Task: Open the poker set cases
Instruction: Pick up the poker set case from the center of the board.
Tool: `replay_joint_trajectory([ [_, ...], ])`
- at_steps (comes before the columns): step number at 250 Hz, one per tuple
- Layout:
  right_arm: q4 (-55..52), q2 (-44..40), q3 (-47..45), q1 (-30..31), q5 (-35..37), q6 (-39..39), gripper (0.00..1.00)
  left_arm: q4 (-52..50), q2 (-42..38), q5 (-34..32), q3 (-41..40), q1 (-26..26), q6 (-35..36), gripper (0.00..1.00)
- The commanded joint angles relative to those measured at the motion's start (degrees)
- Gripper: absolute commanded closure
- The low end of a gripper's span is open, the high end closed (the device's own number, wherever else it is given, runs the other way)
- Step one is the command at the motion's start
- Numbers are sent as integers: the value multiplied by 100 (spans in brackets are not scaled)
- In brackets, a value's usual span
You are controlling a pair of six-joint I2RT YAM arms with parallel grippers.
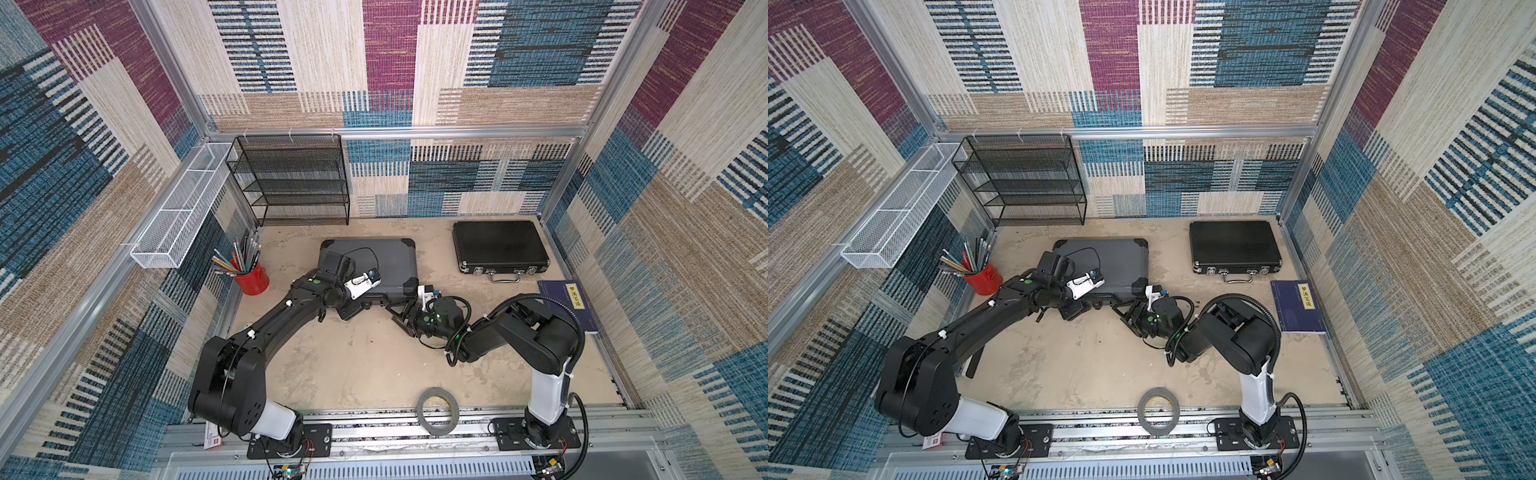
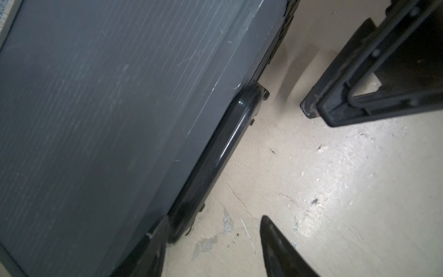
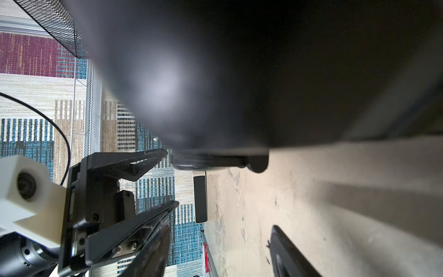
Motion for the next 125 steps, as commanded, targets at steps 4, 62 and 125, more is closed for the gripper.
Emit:
replay_joint_trajectory([
  [4, 198, 7, 17, 4, -122, 40, 32, 21, 139, -8, 66, -8, 133, 37],
  [62, 231, 14, 7, 5, -89, 31, 32, 24, 464, -198, 235, -54, 218, 36],
  [125, 337, 281, 64, 18, -171, 76, 33, 183, 653, -650, 134, -219, 305, 37],
])
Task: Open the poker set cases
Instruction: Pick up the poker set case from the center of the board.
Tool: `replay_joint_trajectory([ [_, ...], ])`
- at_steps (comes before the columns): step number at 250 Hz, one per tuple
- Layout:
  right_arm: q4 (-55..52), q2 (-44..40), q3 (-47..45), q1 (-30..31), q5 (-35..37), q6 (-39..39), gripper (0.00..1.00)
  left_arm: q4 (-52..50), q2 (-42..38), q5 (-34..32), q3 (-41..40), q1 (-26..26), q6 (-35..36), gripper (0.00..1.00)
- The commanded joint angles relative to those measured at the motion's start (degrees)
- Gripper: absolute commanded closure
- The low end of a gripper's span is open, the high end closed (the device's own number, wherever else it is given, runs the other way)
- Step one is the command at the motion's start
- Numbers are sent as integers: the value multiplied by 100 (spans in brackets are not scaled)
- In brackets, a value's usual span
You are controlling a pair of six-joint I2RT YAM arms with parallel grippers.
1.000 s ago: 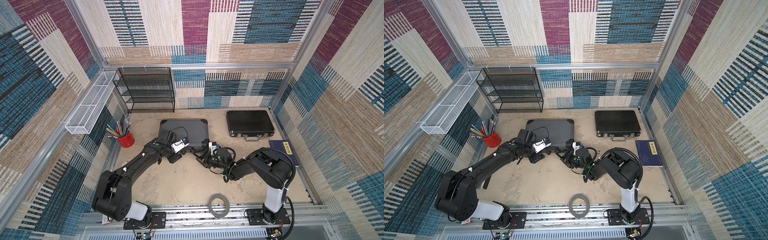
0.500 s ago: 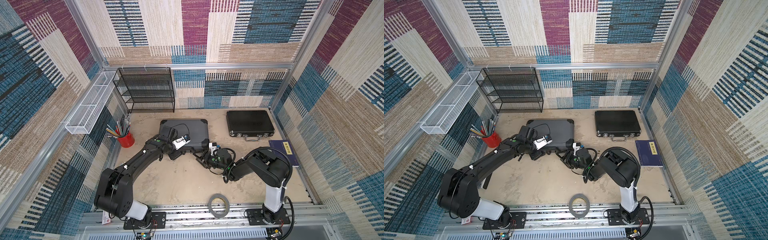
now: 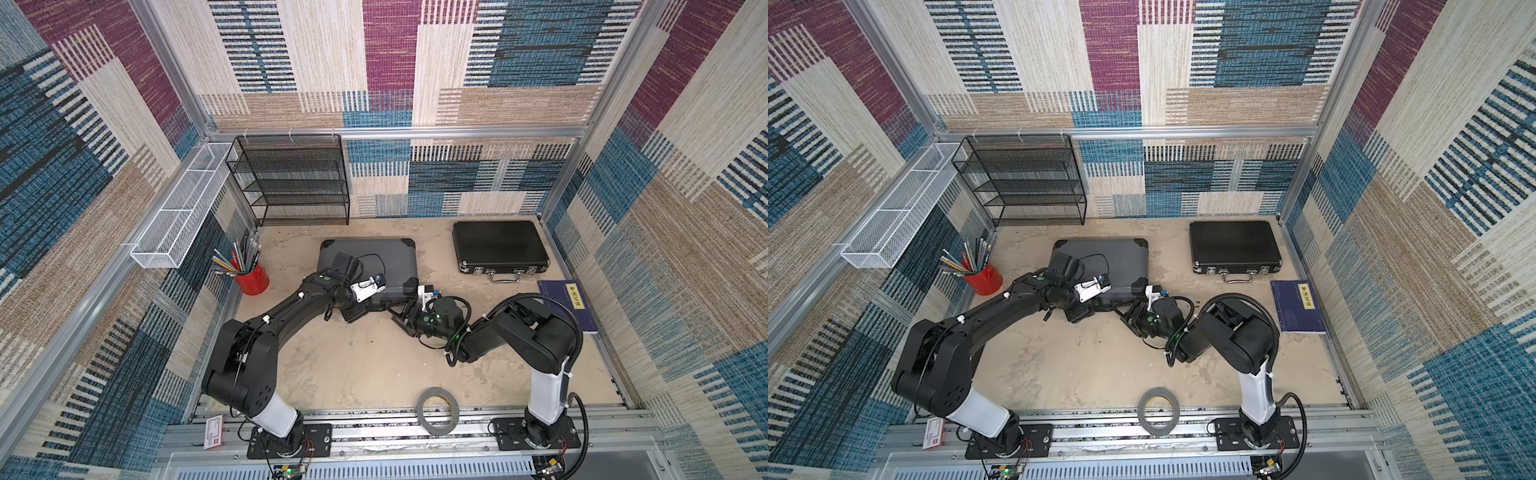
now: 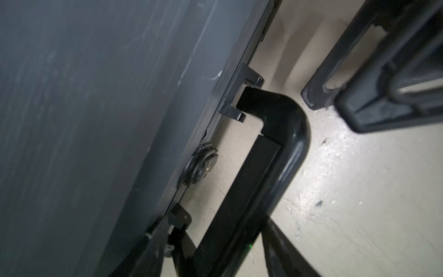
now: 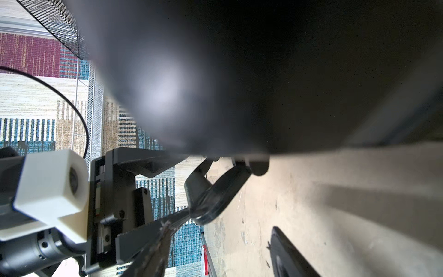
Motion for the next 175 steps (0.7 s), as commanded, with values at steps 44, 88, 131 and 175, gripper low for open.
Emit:
replay_joint_trajectory([
  [44, 462, 303, 9, 14, -227, 236, 33, 736, 61, -709, -360, -13, 165, 41],
  [88, 355, 294, 123, 13, -236, 226, 35, 1045, 25, -1162, -474, -10, 234, 51],
  [131, 232, 263, 125, 20, -251, 179, 38, 1312, -130, -1339, -609, -10, 225, 66],
  [175, -108, 44, -62, 14, -150, -132, 40, 1309, -290, -1170, -587, -32, 87, 90],
])
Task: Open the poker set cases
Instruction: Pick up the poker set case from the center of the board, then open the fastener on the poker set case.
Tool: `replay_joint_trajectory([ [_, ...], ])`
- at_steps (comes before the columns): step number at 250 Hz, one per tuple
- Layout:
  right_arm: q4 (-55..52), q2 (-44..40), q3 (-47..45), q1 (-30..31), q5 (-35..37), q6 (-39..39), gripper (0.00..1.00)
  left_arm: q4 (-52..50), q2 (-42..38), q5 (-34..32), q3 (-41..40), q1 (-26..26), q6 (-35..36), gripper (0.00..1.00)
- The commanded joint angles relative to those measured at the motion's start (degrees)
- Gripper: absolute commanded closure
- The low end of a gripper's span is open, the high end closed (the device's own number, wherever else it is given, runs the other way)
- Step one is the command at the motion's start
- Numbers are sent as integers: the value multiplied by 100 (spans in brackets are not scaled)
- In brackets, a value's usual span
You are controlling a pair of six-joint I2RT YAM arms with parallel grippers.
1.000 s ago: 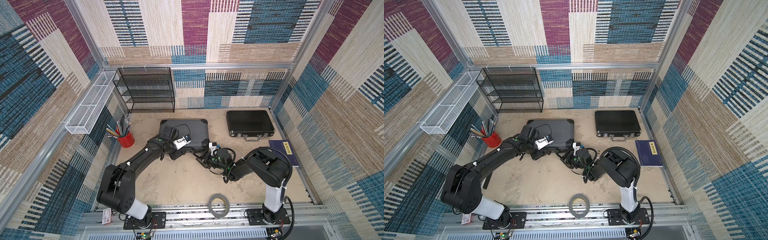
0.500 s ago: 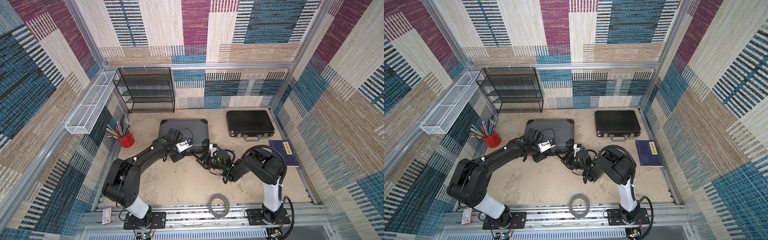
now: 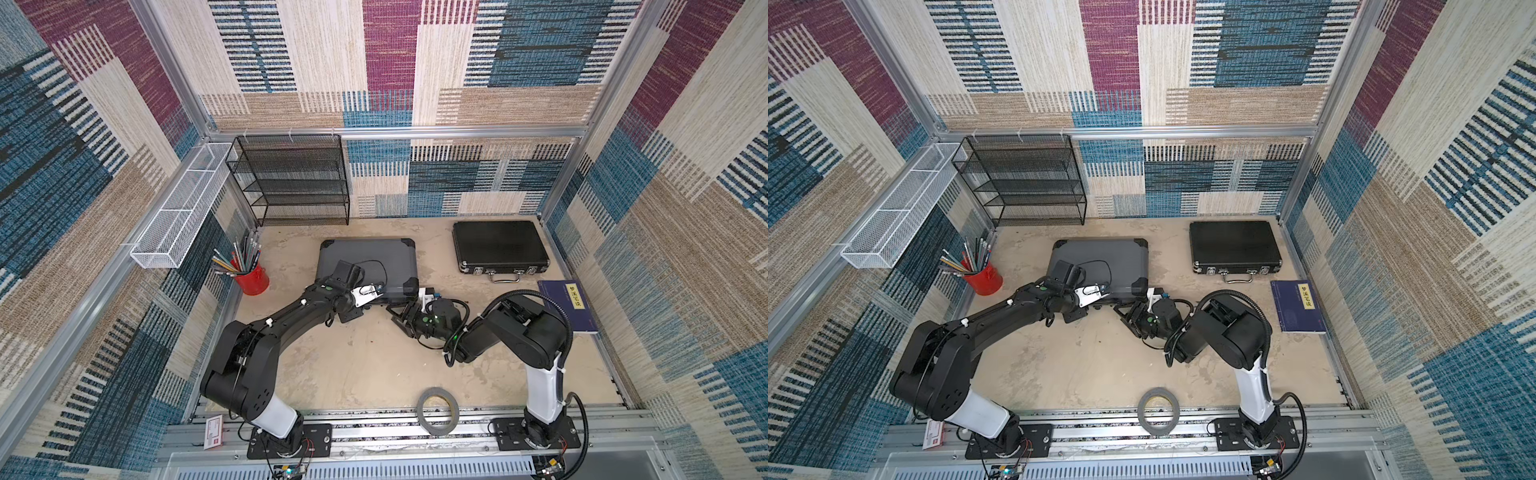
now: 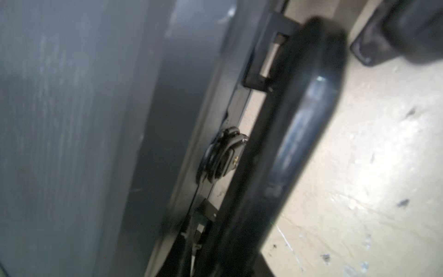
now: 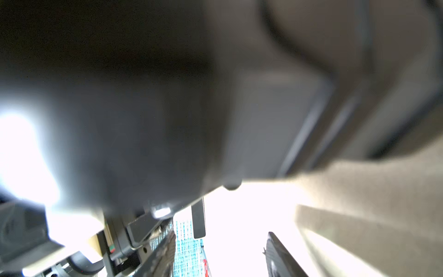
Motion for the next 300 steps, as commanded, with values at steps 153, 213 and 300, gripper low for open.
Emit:
replay_joint_trajectory([
  [153, -1001, -939, -309, 19, 143, -982, 40, -37, -561, 1305, 1153, -111, -1580, 100],
  [213, -897, -1335, -212, -72, 209, -685, 34, -205, -729, 2047, 1300, -119, -1888, 100],
  [300, -781, -1544, -150, -108, 309, 94, 32, 245, -801, 2460, 851, -114, -2265, 100],
])
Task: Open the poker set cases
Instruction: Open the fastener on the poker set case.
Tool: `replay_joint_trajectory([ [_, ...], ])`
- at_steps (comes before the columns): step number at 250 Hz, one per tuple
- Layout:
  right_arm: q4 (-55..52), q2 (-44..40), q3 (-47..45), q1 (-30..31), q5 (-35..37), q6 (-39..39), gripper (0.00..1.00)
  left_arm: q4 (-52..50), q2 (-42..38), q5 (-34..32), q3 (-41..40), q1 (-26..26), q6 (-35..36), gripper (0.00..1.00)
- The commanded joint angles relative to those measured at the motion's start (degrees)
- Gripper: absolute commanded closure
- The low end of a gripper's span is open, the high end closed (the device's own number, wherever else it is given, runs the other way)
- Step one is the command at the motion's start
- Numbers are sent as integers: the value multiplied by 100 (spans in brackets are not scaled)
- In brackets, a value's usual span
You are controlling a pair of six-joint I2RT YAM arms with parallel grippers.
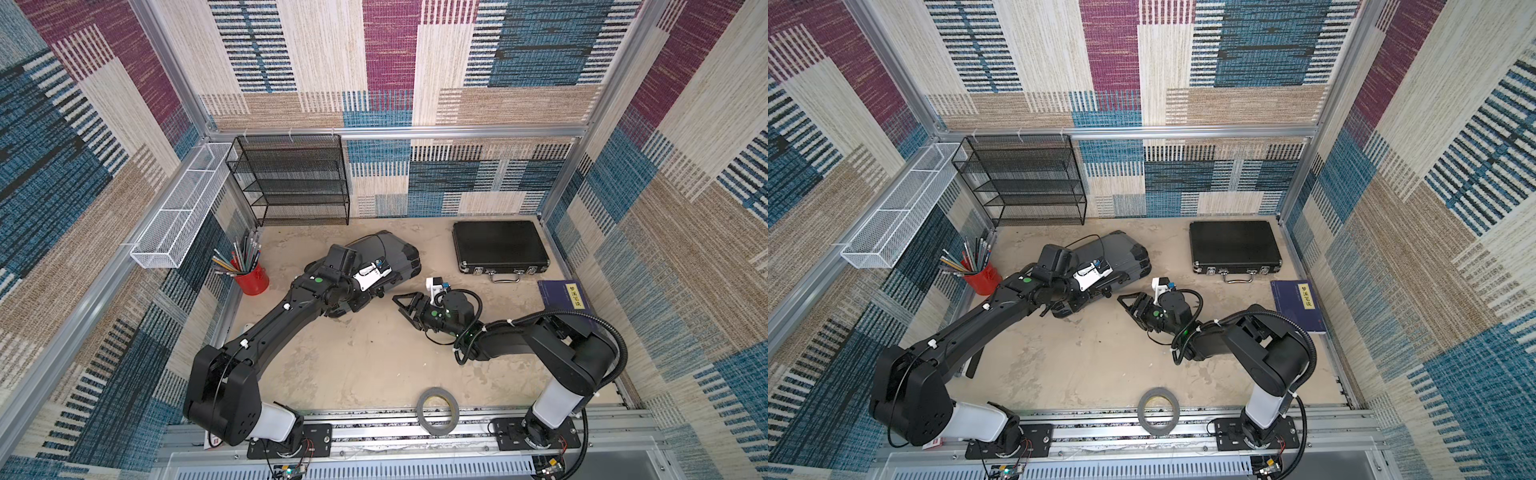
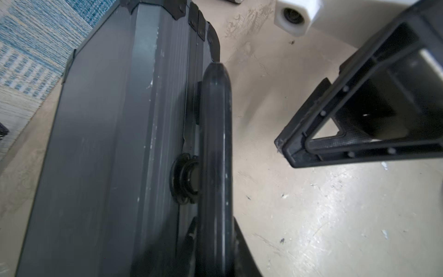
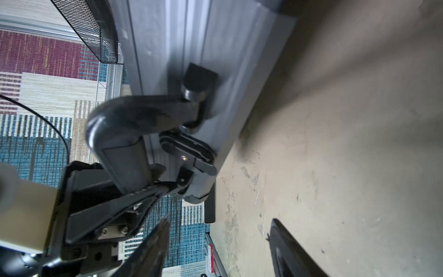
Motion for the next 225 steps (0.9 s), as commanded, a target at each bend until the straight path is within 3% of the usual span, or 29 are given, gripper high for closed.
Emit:
replay_joint_trajectory([
  [1, 206, -7, 67, 6, 82, 395, 32, 916, -53, 674, 49, -5, -293, 100],
  [225, 307, 451, 715, 163, 328, 817, 41, 1174, -118, 1339, 105, -4, -751, 100],
])
